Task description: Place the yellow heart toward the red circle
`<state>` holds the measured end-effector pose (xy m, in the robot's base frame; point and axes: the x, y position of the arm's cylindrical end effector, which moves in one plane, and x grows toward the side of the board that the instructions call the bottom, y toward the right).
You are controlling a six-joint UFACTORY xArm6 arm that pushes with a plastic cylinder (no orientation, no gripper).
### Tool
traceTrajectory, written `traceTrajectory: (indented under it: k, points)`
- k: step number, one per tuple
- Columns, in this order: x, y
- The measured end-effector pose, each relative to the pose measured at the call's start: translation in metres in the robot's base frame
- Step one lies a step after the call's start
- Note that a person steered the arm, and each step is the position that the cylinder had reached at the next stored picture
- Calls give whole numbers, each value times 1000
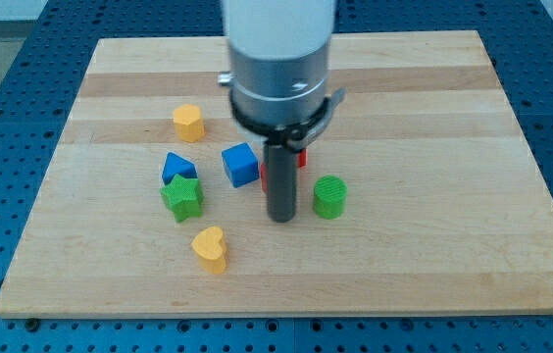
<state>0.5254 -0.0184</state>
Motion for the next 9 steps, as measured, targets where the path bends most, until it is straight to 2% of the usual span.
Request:
traceTrajectory:
  k: [1,2,3,4,5,6,7,8,9]
  points:
    - [28,49]
    - [80,42]
    - [86,-27]
    - [45,-73]
    - [-11,-67]
    - [-16,-71]
    - [29,-139]
    - [-7,-183]
    - [-55,-121]
